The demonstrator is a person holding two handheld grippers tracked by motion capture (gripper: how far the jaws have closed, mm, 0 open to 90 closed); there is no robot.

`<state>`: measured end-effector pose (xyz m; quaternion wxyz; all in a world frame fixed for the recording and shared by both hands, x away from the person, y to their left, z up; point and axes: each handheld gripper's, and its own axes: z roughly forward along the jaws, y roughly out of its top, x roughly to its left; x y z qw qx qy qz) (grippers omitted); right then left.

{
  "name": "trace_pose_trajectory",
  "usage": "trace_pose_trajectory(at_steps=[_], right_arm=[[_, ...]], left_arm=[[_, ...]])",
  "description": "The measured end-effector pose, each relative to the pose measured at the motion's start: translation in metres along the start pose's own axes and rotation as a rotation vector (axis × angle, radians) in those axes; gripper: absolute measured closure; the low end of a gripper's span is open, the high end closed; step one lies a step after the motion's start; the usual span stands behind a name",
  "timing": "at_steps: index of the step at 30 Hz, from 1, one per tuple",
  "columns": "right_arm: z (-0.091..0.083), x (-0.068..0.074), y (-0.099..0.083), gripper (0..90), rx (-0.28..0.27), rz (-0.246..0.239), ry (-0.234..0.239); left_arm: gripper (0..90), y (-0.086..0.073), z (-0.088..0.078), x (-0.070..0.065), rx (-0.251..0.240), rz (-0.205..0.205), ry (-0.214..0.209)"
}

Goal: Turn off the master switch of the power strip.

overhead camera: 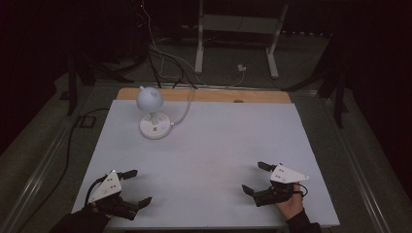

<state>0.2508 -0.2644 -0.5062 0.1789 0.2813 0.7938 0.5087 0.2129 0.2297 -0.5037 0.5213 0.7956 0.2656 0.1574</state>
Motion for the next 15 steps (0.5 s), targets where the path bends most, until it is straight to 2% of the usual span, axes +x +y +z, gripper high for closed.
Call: trace_pose_trajectory(at_steps=[5, 11, 15], right_arm=[[0.0034, 0.003, -0.0013, 0.0, 0.016, -0.013, -0.001], [0.0067, 0.0067, -0.0042, 0.0, -0.017, -0.027, -0.013], [0.0075, 0.0068, -0.0029, 0.0, 0.004, -0.037, -0.02]], left_arm=[[0.2, -0.0005, 0.0007, 0.0005, 0.008, 0.003, -0.003], [0.2, -0.0006, 0.0013, 0.0003, 0.008, 0.007, -0.009], [0.2, -0.0009, 0.002, 0.0001, 0.014, 0.009, -0.013]])
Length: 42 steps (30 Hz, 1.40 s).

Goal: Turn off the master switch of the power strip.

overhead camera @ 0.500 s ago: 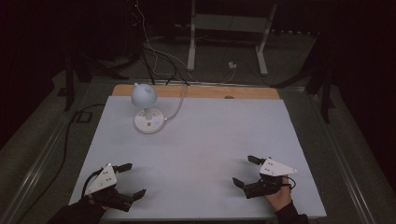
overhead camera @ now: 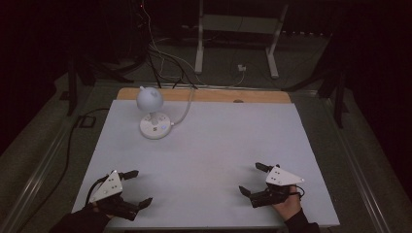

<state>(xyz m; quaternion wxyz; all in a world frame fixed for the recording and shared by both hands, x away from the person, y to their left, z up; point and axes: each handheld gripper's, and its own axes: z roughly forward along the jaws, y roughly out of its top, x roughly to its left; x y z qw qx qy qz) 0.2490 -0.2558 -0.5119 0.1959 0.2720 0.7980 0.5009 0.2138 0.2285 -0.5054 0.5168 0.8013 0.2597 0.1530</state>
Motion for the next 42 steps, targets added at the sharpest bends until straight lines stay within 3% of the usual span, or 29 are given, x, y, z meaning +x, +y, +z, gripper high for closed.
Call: trace_pose_trajectory(at_steps=[21, 33, 42], right_arm=[[-0.003, 0.004, 0.007, 0.0, -0.023, 0.009, 0.0], [-0.005, 0.01, 0.012, 0.0, -0.032, -0.007, 0.002], [-0.007, 0.01, 0.013, 0.0, -0.039, -0.001, -0.006]], left_arm=[[0.2, 0.003, 0.002, -0.002, 0.024, 0.013, -0.028], [0.2, 0.02, 0.003, -0.012, 0.038, 0.036, -0.108], [0.2, 0.034, 0.002, -0.019, 0.027, 0.043, -0.134]])
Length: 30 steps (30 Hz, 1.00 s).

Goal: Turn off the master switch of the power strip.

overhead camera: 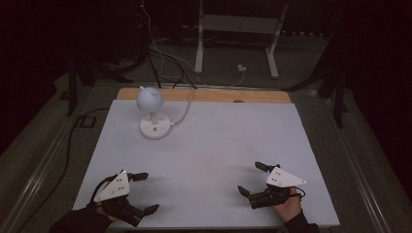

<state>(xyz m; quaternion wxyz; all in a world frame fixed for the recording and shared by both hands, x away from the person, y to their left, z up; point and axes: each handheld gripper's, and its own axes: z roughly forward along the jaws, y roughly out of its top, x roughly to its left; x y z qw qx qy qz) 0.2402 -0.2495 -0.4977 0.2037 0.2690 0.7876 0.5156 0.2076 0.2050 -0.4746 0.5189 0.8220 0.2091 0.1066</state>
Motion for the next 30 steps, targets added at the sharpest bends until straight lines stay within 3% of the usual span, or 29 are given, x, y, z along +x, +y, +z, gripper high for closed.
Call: trace_pose_trajectory(at_steps=[13, 18, 26, 30], right_arm=[[0.0, 0.0, 0.0, 0.0, -0.006, 0.001, -0.001], [-0.001, 0.001, 0.001, 0.0, -0.009, -0.001, -0.001], [-0.001, 0.0, 0.0, 0.0, -0.01, 0.002, -0.001], [-0.001, 0.0, 0.001, 0.0, -0.013, 0.001, 0.002]], left_arm=[[0.2, 0.014, 0.002, 0.003, -0.022, -0.003, 0.0], [0.2, 0.025, 0.001, 0.008, -0.038, -0.003, 0.02], [0.2, 0.039, 0.003, 0.019, -0.048, -0.015, 0.091], [0.2, 0.042, 0.004, 0.023, -0.047, -0.028, 0.1]])
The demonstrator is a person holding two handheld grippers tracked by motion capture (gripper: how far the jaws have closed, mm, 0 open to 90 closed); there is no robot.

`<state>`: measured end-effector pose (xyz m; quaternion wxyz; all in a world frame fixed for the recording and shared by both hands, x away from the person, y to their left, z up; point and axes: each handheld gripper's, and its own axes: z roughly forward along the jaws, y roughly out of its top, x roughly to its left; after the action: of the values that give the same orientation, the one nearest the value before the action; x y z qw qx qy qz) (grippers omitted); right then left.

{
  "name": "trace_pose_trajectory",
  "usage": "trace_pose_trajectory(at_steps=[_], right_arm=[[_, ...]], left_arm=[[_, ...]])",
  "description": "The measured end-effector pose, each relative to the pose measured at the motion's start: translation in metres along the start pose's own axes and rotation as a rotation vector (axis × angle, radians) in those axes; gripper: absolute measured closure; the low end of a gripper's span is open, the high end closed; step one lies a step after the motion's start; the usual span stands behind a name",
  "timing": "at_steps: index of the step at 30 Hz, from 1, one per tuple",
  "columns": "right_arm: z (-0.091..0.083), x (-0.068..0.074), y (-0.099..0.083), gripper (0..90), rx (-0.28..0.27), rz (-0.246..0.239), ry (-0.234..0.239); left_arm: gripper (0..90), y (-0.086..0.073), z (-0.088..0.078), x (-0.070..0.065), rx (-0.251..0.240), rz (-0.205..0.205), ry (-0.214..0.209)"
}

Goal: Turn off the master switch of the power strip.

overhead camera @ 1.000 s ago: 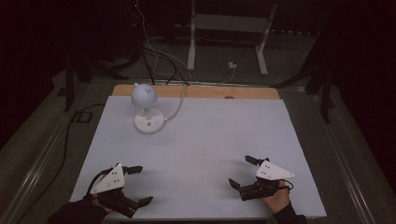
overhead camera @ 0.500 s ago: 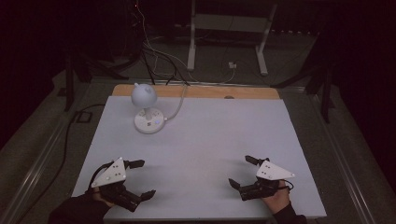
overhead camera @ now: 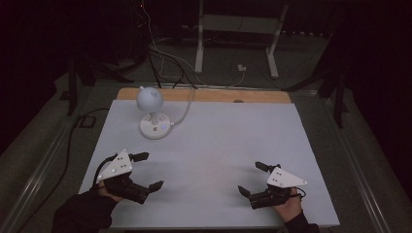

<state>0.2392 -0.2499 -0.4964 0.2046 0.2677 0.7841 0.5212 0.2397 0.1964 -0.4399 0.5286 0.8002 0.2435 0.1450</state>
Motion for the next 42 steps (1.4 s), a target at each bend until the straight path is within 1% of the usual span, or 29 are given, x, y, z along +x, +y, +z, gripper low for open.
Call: trace_pose_trajectory(at_steps=[1, 2, 5, 7, 8, 9, 11, 18, 20, 21, 24, 27, 30, 31, 34, 36, 37, 40, 42], right_arm=[[0.0, 0.0, 0.0, 0.0, -0.001, 0.001, 0.0], [0.0, 0.0, 0.0, 0.0, 0.001, 0.001, 0.0], [0.0, 0.0, 0.0, 0.0, 0.001, -0.002, -0.001], [0.0, 0.0, 0.0, 0.0, 0.0, 0.002, 0.001], [0.0, 0.0, 0.0, 0.0, 0.002, 0.005, 0.001], [0.0, 0.0, 0.0, 0.0, 0.004, 0.004, 0.0], [0.0, 0.0, 0.0, 0.0, 0.002, 0.002, 0.001], [0.0, 0.0, 0.0, 0.0, 0.002, 0.001, 0.001], [0.0, 0.0, -0.001, 0.0, 0.003, 0.004, 0.004], [0.0, 0.0, -0.001, 0.0, 0.004, 0.003, 0.004], [0.0, 0.0, 0.0, 0.0, 0.0, 0.006, 0.005], [0.0, 0.0, -0.001, 0.0, 0.002, 0.005, 0.006], [0.0, 0.0, 0.0, 0.0, 0.0, 0.008, 0.007], [0.0, 0.0, -0.001, 0.0, 0.0, 0.01, 0.008], [0.0, -0.001, -0.001, 0.0, 0.002, 0.01, 0.012], [0.0, -0.001, 0.0, 0.0, -0.001, 0.013, 0.014], [0.0, -0.001, 0.0, 0.0, -0.001, 0.013, 0.014], [0.0, 0.0, 0.0, 0.0, 0.0, 0.011, 0.016], [0.0, -0.001, 0.0, 0.0, -0.004, 0.015, 0.017]], left_arm=[[0.2, 0.001, 0.001, 0.002, 0.0, -0.001, 0.005], [0.2, 0.003, 0.003, 0.005, 0.009, -0.002, 0.024], [0.2, 0.006, 0.004, 0.008, 0.001, -0.013, 0.03], [0.2, 0.01, 0.008, 0.013, -0.002, -0.023, 0.052], [0.2, 0.01, 0.008, 0.013, -0.002, -0.023, 0.052], [0.2, 0.012, 0.01, 0.016, -0.002, -0.031, 0.064], [0.2, 0.013, 0.012, 0.017, -0.008, -0.032, 0.065], [0.2, 0.023, 0.02, 0.025, -0.019, -0.038, 0.096], [0.2, 0.026, 0.024, 0.027, -0.016, -0.033, 0.12], [0.3, 0.026, 0.024, 0.027, -0.016, -0.033, 0.12], [0.2, 0.029, 0.027, 0.03, -0.012, -0.044, 0.126], [0.2, 0.03, 0.032, 0.036, -0.021, -0.063, 0.148], [0.2, 0.031, 0.034, 0.04, -0.029, -0.07, 0.16], [0.2, 0.032, 0.036, 0.043, -0.029, -0.072, 0.187], [0.2, 0.032, 0.038, 0.047, -0.027, -0.081, 0.198], [0.3, 0.032, 0.04, 0.051, -0.039, -0.098, 0.223], [0.3, 0.032, 0.042, 0.053, -0.038, -0.108, 0.223], [0.3, 0.031, 0.051, 0.061, -0.027, -0.132, 0.28], [0.3, 0.03, 0.055, 0.065, -0.027, -0.147, 0.286]])
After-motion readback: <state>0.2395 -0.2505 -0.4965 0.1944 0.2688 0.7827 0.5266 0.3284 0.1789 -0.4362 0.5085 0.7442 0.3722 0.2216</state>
